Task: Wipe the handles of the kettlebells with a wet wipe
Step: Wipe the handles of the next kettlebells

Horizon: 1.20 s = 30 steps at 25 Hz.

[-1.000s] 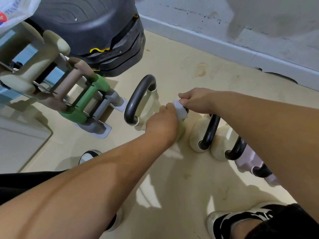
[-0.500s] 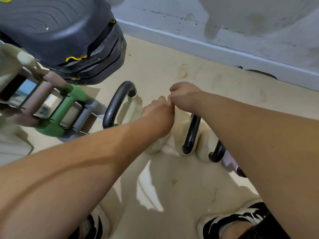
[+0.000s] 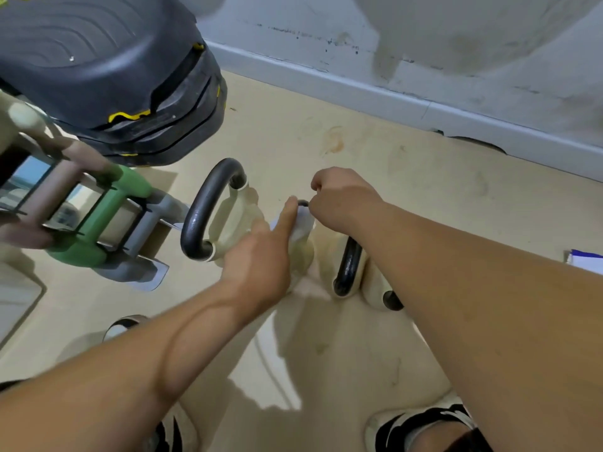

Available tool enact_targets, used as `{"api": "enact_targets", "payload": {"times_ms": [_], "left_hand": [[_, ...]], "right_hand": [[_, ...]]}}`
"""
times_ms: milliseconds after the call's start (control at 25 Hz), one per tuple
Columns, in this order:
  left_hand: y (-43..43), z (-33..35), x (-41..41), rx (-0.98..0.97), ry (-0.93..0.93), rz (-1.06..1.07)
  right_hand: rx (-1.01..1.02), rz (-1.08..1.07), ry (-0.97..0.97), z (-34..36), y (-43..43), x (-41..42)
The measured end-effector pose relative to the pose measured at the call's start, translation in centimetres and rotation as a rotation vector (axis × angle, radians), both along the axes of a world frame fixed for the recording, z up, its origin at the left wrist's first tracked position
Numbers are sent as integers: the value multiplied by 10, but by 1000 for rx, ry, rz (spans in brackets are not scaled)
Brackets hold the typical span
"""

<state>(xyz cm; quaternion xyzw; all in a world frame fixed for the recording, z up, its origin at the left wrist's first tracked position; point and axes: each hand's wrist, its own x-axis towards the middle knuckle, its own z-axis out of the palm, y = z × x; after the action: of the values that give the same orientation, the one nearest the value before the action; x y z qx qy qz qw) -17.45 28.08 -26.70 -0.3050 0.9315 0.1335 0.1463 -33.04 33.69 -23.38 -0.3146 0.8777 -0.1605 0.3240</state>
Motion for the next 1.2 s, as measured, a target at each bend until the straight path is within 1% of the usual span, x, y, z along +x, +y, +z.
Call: {"api": "enact_targets", "payload": {"times_ms": [80, 160, 200, 280, 360, 440, 480, 520, 560, 640, 720, 840, 880, 960, 1080, 1160, 1200], "left_hand": [[7, -2, 5, -88, -44, 8], [-4, -1, -19, -145, -90, 27], [-11, -1, -39, -141, -144, 21], [-19, 1, -79, -132, -284, -47], [-15, -6, -102, -151, -418, -112], [-7, -18, -104, -224, -464, -202], [-4, -20, -100, -255, -425, -243], [-5, -20, -94, -258, -348, -256], [-7, -16, -83, -204, -239, -218], [-13, -10, -50, -13, -42, -92], [-17, -11, -5, 141, 103, -24], [-8, -25, 60, 269, 299, 160], [-2, -26, 73, 305, 335, 236], [4, -27, 88, 358, 332, 334], [-8, -13, 93, 443, 306, 374], [-20, 3, 89, 501, 407, 501], [-26, 10, 85, 474, 478, 560]], "right_hand": [[-14, 2, -29, -2, -6, 5], [-65, -52, -78, -6, -9, 7], [-102, -87, -85, -9, -9, 7], [-146, -140, -59, -14, -7, 5], [-145, -184, -33, -16, -2, 2], [-132, -194, -27, -17, 2, 0], [-122, -182, -26, -18, 4, 1], [-115, -165, -25, -19, 4, 2], [-112, -149, -30, -20, 2, 5], [-119, -131, -44, -15, -3, 12], [-133, -132, -39, -7, -12, 18], [-160, -197, -37, 7, -19, 31], [-157, -206, -49, 9, -20, 38], [-119, -196, -57, 13, -18, 52], [-92, -239, -78, 14, -13, 63], [-82, -352, -123, 11, -9, 63], [-90, -429, -173, 7, -6, 65]]}}
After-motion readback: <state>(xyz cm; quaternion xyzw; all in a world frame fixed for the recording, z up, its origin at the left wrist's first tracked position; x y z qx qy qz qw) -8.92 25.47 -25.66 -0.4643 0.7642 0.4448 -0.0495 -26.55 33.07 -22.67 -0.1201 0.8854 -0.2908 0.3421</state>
